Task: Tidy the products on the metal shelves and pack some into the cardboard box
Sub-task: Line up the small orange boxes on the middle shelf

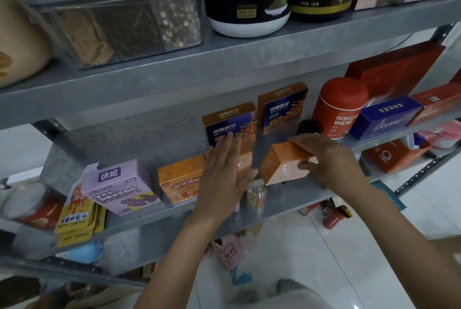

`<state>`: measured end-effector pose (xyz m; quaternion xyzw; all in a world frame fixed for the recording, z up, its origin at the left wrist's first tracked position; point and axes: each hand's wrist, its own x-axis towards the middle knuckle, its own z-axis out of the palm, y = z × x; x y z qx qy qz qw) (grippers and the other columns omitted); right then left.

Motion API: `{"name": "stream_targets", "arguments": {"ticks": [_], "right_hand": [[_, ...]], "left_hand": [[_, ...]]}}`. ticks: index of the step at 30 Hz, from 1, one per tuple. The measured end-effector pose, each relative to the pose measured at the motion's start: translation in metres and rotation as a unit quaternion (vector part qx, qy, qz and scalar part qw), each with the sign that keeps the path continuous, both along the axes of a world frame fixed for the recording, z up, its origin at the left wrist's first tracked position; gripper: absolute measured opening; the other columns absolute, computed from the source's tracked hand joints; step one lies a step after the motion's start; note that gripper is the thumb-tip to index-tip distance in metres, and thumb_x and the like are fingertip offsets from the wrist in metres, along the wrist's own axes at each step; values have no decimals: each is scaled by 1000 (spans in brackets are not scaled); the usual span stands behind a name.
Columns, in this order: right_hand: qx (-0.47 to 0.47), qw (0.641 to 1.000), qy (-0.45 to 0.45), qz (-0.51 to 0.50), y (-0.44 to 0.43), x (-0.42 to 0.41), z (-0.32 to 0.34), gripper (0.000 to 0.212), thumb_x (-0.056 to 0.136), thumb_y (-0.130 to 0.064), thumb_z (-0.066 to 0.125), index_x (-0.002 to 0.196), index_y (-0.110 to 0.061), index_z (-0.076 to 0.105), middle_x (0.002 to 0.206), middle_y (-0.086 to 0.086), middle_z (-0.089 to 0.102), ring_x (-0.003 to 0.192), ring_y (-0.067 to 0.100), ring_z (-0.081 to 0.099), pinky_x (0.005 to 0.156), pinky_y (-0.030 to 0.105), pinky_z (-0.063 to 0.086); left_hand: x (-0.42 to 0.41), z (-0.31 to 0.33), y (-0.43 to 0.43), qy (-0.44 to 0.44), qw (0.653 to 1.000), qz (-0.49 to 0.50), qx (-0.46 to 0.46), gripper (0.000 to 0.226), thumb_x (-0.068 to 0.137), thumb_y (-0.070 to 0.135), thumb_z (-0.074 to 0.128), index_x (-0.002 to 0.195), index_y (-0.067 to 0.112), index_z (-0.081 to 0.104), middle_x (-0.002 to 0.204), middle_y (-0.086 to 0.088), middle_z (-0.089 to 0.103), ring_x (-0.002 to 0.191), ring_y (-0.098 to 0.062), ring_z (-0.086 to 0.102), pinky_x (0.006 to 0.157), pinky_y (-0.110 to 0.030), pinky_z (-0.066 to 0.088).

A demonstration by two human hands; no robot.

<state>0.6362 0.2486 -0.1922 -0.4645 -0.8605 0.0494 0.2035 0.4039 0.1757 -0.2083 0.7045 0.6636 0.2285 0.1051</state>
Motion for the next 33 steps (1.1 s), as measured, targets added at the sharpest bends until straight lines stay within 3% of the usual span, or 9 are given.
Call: {"name": "stream_targets", "arguments": {"ticks": [3, 7, 11, 16, 21, 26, 29, 31, 33], "right_hand": [[24, 999, -16, 24, 27, -12, -5, 68, 59, 1, 86, 121, -14, 65, 119, 8, 68, 105, 31, 65, 81, 37, 50], [-4, 999, -32, 40, 58, -26, -25, 66, 69, -7, 83, 130, -17, 59, 131, 5, 61, 123, 26, 56, 96, 44, 50], [-15, 997, -49, 65, 75, -42, -38, 64, 72, -6, 81, 131, -17, 59, 130, 8, 62, 123, 29, 55, 91, 44, 52], [-14, 994, -58, 87, 84, -50, -42, 67, 75, -6, 79, 137, -18, 55, 135, 4, 60, 128, 28, 52, 92, 44, 53], [53, 991, -61, 105, 85, -48, -49, 81, 41, -3, 95, 117, -10, 69, 108, 9, 73, 99, 32, 69, 67, 44, 59], [62, 990, -64, 109, 83, -47, -49, 79, 47, -6, 95, 120, -9, 67, 115, 9, 70, 107, 34, 67, 79, 49, 56], [23, 989, -87, 121, 81, -44, -49, 79, 77, -16, 80, 146, -15, 41, 150, 5, 43, 139, 28, 39, 112, 40, 26], [-3, 981, -107, 159, 85, -38, -48, 88, 87, -25, 70, 154, -18, 13, 161, -1, 13, 149, 19, 13, 114, 31, 1], [-23, 976, -104, 188, 89, -26, -43, 97, 87, -32, 69, 150, -22, -4, 158, -6, -3, 146, 12, -3, 115, 29, -7]], "left_hand": [[-9, -20, 13, 125, 991, 44, -11, 88, 91, 72, 18, 157, 18, -5, 162, -9, -15, 149, -27, -16, 117, -40, -15], [-8, -37, 16, 209, 974, 81, -19, 98, 80, 63, 64, 152, 14, 19, 155, -22, 31, 142, -41, 32, 116, -51, 18], [-7, -41, 18, 204, 975, 85, 8, 98, 73, 52, 77, 149, 15, 28, 150, -22, 40, 138, -39, 40, 114, -51, 28], [-9, -38, 16, 207, 977, 55, -12, 94, 87, 46, 66, 156, 18, 9, 162, -18, 10, 150, -36, 9, 120, -46, 2], [-8, -35, 16, 202, 977, 56, -25, 90, 89, 43, 62, 157, 20, 7, 163, -16, 5, 151, -33, 1, 118, -42, -7], [-4, -34, 17, 218, 972, 74, -46, 92, 95, 46, 54, 155, 24, -12, 163, -12, -14, 150, -29, -16, 118, -43, -14], [-3, -35, 17, 226, 969, 85, -53, 94, 94, 49, 53, 153, 23, -16, 162, -14, -17, 149, -30, -18, 117, -45, -17], [1, -32, 17, 242, 963, 95, -73, 96, 94, 53, 51, 153, 23, -19, 161, -14, -22, 147, -30, -23, 117, -48, -18], [5, -32, 18, 214, 969, 103, -73, 95, 93, 56, 51, 154, 24, -15, 160, -13, -23, 147, -29, -23, 117, -48, -19]]}}
